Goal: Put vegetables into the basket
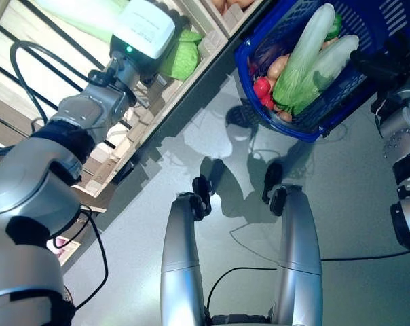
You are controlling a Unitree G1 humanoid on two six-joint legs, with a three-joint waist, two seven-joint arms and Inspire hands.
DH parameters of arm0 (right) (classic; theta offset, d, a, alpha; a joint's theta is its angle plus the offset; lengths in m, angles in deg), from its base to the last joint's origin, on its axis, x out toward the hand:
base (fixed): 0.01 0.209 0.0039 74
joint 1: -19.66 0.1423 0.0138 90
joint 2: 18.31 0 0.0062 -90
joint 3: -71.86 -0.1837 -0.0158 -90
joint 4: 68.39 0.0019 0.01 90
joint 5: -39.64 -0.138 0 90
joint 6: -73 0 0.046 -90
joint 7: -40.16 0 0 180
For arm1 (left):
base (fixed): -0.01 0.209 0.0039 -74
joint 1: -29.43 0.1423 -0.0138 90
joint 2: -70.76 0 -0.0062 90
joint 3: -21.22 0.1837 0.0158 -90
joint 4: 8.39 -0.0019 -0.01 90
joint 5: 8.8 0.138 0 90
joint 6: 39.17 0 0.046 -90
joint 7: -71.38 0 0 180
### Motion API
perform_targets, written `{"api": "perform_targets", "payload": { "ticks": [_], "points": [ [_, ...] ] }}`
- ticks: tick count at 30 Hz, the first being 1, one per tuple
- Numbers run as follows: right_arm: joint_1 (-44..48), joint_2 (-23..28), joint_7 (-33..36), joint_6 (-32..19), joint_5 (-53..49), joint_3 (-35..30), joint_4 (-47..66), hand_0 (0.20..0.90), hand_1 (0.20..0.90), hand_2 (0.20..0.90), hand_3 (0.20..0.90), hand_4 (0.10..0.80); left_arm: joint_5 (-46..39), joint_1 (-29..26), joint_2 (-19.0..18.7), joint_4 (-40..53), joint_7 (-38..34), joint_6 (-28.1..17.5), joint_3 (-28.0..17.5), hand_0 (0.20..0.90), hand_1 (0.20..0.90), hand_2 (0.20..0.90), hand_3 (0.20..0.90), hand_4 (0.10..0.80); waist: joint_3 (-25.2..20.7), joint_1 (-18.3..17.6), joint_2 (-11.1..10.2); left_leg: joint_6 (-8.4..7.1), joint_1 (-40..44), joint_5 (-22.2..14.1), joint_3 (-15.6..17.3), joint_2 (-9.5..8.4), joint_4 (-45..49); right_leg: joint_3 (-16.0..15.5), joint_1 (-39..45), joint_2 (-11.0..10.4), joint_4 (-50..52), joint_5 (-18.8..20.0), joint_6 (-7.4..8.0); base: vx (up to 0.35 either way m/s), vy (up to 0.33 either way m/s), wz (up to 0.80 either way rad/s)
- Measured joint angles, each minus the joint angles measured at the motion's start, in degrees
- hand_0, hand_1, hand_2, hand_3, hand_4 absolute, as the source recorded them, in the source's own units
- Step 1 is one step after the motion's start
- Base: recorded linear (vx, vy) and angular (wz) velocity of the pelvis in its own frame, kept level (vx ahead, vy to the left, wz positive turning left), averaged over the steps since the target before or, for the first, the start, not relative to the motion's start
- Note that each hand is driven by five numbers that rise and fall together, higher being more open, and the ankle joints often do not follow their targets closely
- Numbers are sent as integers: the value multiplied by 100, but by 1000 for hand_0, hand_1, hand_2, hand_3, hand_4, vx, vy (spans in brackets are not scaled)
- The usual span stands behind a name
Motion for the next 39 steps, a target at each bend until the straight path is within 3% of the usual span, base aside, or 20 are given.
{"api": "perform_targets", "payload": {
  "ticks": [1,9,15,23,27,29,31,39],
  "points": [
    [6,-1,0,-11,-14,0,48,900,900,900,900,800,-4,0,20,-3,-1,6,-9,300,300,300,300,400,-1,11,-3,1,-14,0,-1,-2,-2,0,-8,-2,-11,7,10,0,0,0],
    [-115,-111,-8,-243,-449,-9,589,900,900,900,900,800,-60,-46,103,257,19,358,-451,300,300,300,300,400,-7,63,-57,5,-184,6,21,-7,-15,-5,-194,-18,-94,55,17,4,-2,-5],
    [-444,-192,-62,-413,-494,-42,1269,900,900,900,900,800,-63,-3,98,303,291,517,-451,300,300,300,300,400,-2,40,-65,17,-45,-3,47,-7,-56,-8,-67,-32,-116,86,9,15,15,-1],
    [-1146,-408,-272,-435,-295,7,2012,900,900,900,900,800,-79,584,54,239,423,623,-485,300,300,300,300,400,2,-70,-217,-8,839,-1,142,6,-376,-53,788,-38,-388,86,15,39,1,-3],
    [-1264,-399,-342,-436,296,156,2344,900,900,900,900,800,-481,878,-122,279,408,410,-933,300,300,300,300,400,-3,-101,-343,19,1309,-30,167,8,-440,-60,1239,-50,-427,35,-1,47,-2,-2],
    [-1405,-401,-443,-436,527,212,2625,900,900,900,900,800,-752,1129,-141,293,375,233,-1387,300,300,300,300,400,-5,-125,-384,5,1543,-40,150,13,-464,-85,1483,-52,-438,10,9,12,-8,2],
    [-1549,-403,-521,-459,727,236,2898,900,900,900,900,800,-859,1249,-191,307,319,131,-1465,300,300,300,300,400,-9,-143,-408,-13,1751,-28,167,65,-543,-146,1720,-52,-521,-26,30,37,-10,7],
    [-2390,-603,-780,-464,1659,406,3502,900,900,900,900,800,-1353,2654,-306,934,293,-798,-2366,300,300,300,300,400,-17,-122,-543,-81,2919,-7,223,83,-1022,-285,2865,-99,-781,-179,0,95,-15,5]
  ]
}}
